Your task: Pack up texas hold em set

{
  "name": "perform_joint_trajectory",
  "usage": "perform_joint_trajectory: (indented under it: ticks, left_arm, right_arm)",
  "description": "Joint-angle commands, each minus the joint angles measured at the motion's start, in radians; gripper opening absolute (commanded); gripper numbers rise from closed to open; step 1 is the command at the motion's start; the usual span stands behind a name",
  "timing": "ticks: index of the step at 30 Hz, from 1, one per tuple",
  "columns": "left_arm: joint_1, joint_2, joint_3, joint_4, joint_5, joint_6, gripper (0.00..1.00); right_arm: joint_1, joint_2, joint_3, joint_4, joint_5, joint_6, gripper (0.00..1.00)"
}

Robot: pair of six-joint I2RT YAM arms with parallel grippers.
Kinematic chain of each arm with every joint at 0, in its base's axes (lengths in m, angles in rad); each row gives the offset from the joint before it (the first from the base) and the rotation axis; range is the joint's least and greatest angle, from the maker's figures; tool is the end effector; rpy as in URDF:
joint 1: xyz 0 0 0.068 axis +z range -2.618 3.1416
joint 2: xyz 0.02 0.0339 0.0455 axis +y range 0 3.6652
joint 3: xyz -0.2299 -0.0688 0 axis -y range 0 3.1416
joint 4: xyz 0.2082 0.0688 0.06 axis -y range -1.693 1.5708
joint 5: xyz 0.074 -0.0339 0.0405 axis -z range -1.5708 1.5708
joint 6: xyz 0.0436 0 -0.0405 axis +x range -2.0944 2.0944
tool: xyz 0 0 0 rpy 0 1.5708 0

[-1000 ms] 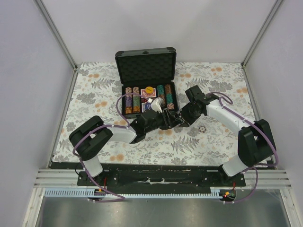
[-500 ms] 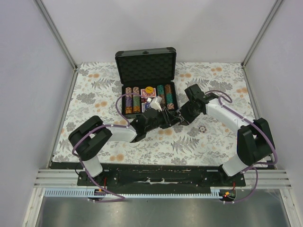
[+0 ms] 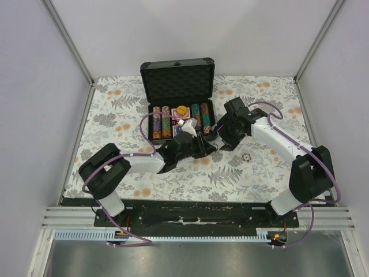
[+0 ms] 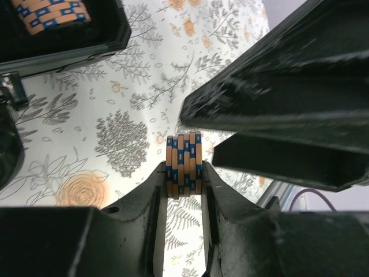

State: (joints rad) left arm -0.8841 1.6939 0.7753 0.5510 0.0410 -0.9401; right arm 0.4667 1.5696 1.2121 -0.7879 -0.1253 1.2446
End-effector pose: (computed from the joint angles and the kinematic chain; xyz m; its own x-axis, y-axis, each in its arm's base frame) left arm 0.2091 -0.2579 0.1704 -0.7780 -0.3238 -0.5384 0.2860 0.5806 -0.7623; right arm 0.2513 0.1327 0.2199 -0.7272 0.6860 -0.0244 0.6128 0.6647 0.4274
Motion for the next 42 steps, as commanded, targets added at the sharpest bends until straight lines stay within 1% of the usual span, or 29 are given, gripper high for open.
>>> perform_joint_trajectory:
  ticks: [1, 4, 10, 12, 14, 15, 18, 22, 23, 25, 27, 29, 31, 36, 38, 42]
  left_arm:
    - [-0.004, -0.074, 0.042, -0.100, -0.038, 0.095, 0.02]
    - [-0.001, -0.109, 0.077, -0.207, -0.090, 0.176, 0.02]
    - [0.020, -0.186, 0.188, -0.468, -0.194, 0.439, 0.02]
    - [0.034, -0.206, 0.223, -0.514, -0.191, 0.551, 0.02]
    - [0.057, -0.215, 0.275, -0.546, -0.143, 0.691, 0.02]
    - [0.066, -0.217, 0.303, -0.604, -0.119, 0.757, 0.02]
    - [0.089, -0.227, 0.346, -0.631, -0.098, 0.926, 0.02]
    - [0.138, -0.229, 0.348, -0.586, 0.009, 1.144, 0.02]
    - [0.154, -0.226, 0.346, -0.579, 0.060, 1.202, 0.02]
    - [0.189, -0.218, 0.361, -0.595, 0.184, 1.285, 0.02]
    - [0.240, -0.197, 0.383, -0.615, 0.337, 1.365, 0.02]
    - [0.275, -0.168, 0.415, -0.638, 0.462, 1.421, 0.02]
    - [0.301, -0.130, 0.465, -0.672, 0.516, 1.451, 0.02]
    - [0.316, 0.016, 0.639, -0.896, 0.631, 1.583, 0.02]
    - [0.316, 0.061, 0.674, -0.942, 0.631, 1.624, 0.02]
    - [0.316, 0.116, 0.693, -0.970, 0.609, 1.664, 0.02]
  right_arm:
    - [-0.008, -0.069, 0.049, -0.022, 0.059, -0.048, 0.79]
    - [-0.026, -0.117, 0.017, -0.037, 0.078, -0.074, 0.80]
    - [-0.105, -0.279, -0.103, -0.048, 0.101, -0.148, 0.80]
    - [-0.126, -0.341, -0.140, -0.056, 0.115, -0.169, 0.80]
    - [-0.141, -0.390, -0.164, -0.065, 0.119, -0.191, 0.80]
    - [-0.148, -0.414, -0.172, -0.070, 0.145, -0.201, 0.80]
    - [-0.155, -0.476, -0.178, -0.083, 0.171, -0.232, 0.80]
    - [-0.161, -0.528, -0.180, -0.086, 0.191, -0.267, 0.81]
    - [-0.161, -0.536, -0.181, -0.086, 0.193, -0.272, 0.81]
    - [-0.165, -0.552, -0.186, -0.086, 0.197, -0.289, 0.81]
    - [-0.166, -0.568, -0.192, -0.085, 0.207, -0.300, 0.81]
    - [-0.169, -0.579, -0.201, -0.083, 0.214, -0.306, 0.82]
    - [-0.169, -0.589, -0.213, -0.079, 0.216, -0.309, 0.82]
    - [-0.175, -0.605, -0.255, -0.060, 0.210, -0.312, 0.82]
    - [-0.175, -0.602, -0.264, -0.053, 0.204, -0.315, 0.82]
    - [-0.178, -0.597, -0.278, -0.045, 0.194, -0.320, 0.83]
